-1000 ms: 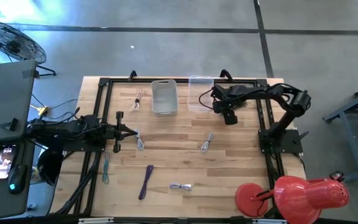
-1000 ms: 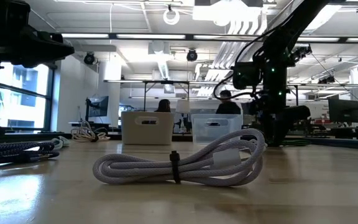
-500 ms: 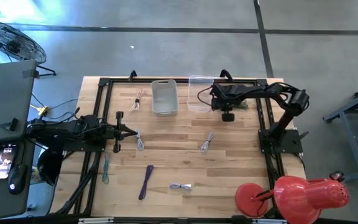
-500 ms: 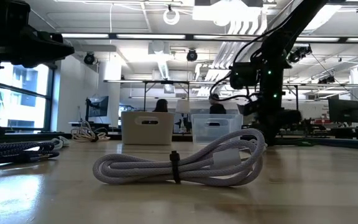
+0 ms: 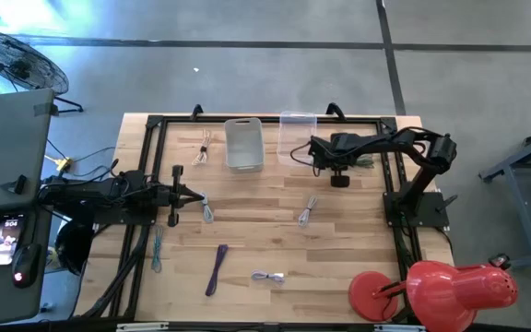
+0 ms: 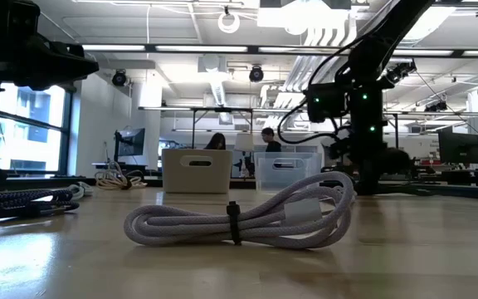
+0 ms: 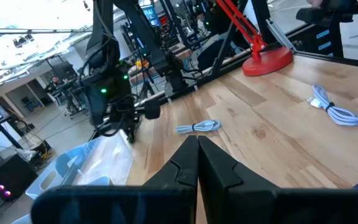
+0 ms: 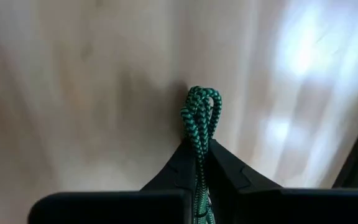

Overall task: Pick & Place USB Port
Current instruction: Put the green charger cable into the grey bin

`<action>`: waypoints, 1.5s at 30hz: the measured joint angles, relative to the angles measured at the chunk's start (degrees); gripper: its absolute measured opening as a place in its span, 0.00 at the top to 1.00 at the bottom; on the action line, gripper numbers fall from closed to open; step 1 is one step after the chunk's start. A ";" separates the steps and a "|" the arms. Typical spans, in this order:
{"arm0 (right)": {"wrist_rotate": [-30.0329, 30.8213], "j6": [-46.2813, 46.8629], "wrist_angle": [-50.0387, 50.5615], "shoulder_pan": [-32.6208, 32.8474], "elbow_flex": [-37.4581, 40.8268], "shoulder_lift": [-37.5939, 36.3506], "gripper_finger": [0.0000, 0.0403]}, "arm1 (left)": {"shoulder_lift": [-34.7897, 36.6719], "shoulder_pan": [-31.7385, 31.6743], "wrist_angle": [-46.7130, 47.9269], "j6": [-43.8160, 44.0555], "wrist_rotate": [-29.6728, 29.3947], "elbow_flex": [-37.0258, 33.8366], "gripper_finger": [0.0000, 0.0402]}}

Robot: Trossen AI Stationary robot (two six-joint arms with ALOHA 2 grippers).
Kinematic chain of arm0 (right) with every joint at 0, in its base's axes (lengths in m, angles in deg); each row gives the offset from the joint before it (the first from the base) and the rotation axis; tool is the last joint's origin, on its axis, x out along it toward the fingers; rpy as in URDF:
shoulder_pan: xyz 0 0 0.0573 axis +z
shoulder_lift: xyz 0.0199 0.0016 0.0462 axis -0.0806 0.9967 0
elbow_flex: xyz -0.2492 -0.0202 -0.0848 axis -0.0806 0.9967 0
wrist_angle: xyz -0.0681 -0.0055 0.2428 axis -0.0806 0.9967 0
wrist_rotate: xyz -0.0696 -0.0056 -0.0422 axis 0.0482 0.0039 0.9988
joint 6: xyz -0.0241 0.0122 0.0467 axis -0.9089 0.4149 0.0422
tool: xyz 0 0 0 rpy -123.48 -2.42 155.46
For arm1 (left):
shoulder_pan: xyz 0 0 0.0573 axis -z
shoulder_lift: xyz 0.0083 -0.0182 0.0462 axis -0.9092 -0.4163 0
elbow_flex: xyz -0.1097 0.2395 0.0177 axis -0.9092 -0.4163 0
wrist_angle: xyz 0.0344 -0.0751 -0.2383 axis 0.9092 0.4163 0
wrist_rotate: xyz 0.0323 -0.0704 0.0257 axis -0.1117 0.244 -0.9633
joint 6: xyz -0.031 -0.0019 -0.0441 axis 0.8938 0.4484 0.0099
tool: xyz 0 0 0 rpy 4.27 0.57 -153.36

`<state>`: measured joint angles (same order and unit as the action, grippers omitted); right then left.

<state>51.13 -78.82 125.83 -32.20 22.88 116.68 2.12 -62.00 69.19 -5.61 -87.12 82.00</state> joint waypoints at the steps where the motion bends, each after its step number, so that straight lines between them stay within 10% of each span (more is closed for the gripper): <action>1: -0.11 0.83 1.19 0.58 0.08 -0.53 0.97 | 0.00 0.00 0.00 0.00 0.00 0.00 1.00; 22: 5.52 11.23 5.72 9.60 -0.04 -24.57 0.98 | 0.01 0.00 -0.14 12.65 1.06 0.00 1.00; 30: 5.69 11.62 4.39 11.35 -0.05 -25.34 0.98 | -0.01 0.00 -0.74 14.97 6.86 0.02 1.00; 45: 4.54 11.84 1.70 11.82 -0.12 -25.35 0.98 | -0.01 -0.01 -0.27 15.19 -1.62 0.00 1.00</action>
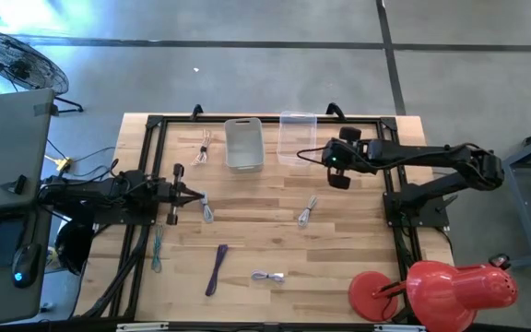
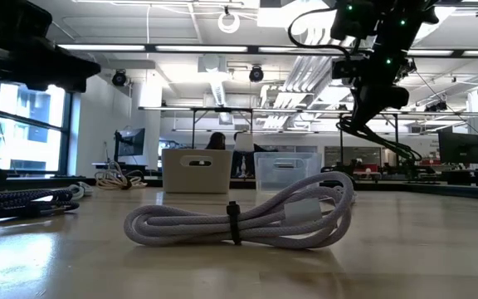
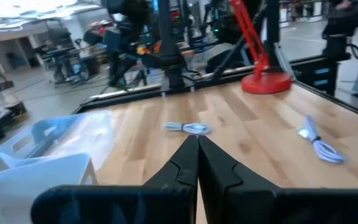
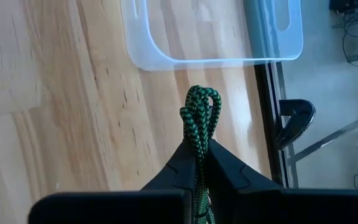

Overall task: Pick & Place USB Port
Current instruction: Put the green charger cable into the grey bin

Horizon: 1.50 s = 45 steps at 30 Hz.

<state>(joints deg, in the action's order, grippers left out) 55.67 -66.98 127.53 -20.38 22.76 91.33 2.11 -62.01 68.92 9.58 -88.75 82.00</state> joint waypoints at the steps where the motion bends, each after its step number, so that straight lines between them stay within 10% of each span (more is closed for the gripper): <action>1: -0.04 0.00 0.05 0.18 0.00 0.00 0.98 | 0.00 0.01 -0.19 0.00 0.00 0.00 1.00; 25: -7.76 -10.68 -18.14 15.38 -11.74 -0.07 0.98 | -0.02 0.01 -7.17 -12.50 -15.91 0.00 0.99; 36: -11.37 -12.73 -24.38 18.14 -11.85 1.00 0.98 | -2.83 0.01 -9.93 -16.34 -12.67 6.11 0.72; 45: -23.21 -19.35 -42.13 18.45 -11.85 5.18 0.98 | -21.14 -0.01 -26.30 -16.92 -9.85 9.71 0.55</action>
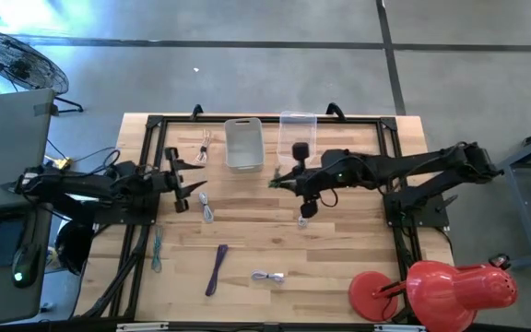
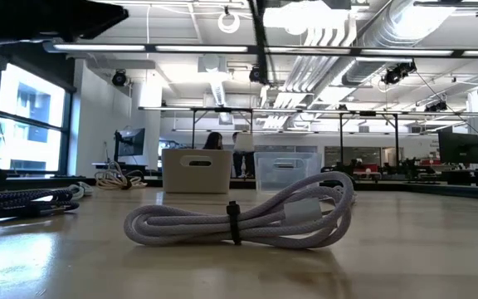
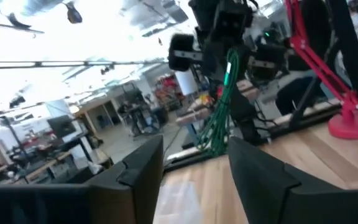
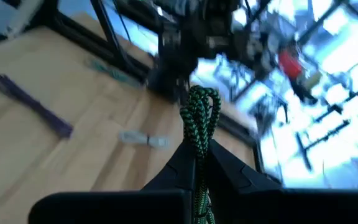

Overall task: Pick & Place USB Port
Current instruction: Put the green charger cable into the grey bin

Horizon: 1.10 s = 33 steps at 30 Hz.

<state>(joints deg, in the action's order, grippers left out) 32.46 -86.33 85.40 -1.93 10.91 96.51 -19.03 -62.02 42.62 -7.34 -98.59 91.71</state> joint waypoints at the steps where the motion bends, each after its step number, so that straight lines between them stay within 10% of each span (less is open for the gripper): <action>1: -1.42 -0.62 -0.95 0.00 -0.18 0.74 0.98 | -2.45 0.00 -0.12 -0.01 0.51 1.07 0.54; 14: -10.32 -3.39 3.95 3.69 -15.41 12.29 0.98 | -29.40 0.00 4.53 -3.02 7.04 17.24 0.54; 33: -10.46 -5.11 5.15 5.55 -18.38 13.94 0.98 | -36.33 0.00 4.09 0.85 21.74 22.18 0.54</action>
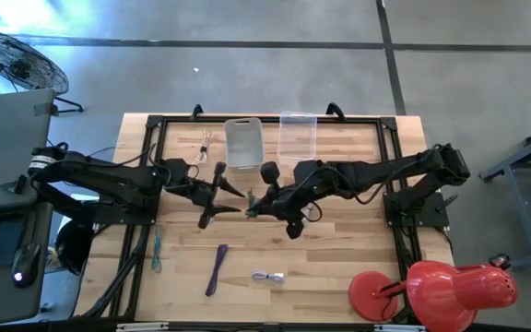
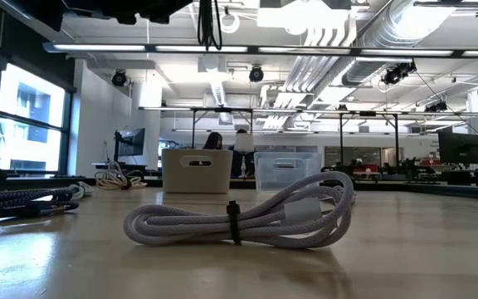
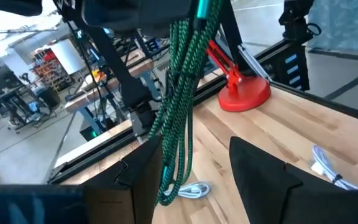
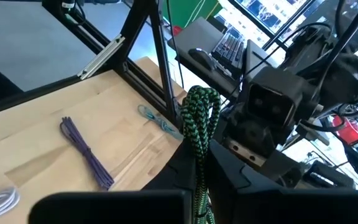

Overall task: Pick & Place USB Port
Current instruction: Put the green charger cable into the grey bin

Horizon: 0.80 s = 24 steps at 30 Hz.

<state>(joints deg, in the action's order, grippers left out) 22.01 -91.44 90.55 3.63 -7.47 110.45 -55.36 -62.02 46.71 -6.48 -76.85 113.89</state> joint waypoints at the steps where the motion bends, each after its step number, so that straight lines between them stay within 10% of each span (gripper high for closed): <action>1: -0.07 0.00 -0.01 0.00 0.00 0.00 0.98 | -0.23 0.00 -0.92 0.00 0.00 0.00 0.54; 24: -3.16 0.42 -2.40 -0.01 0.09 2.08 0.98 | -1.92 0.00 -4.19 1.37 -0.47 0.00 0.54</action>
<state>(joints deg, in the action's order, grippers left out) 18.85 -91.02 88.16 3.61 -7.38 112.53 -57.29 -62.02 42.52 -5.11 -77.32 113.89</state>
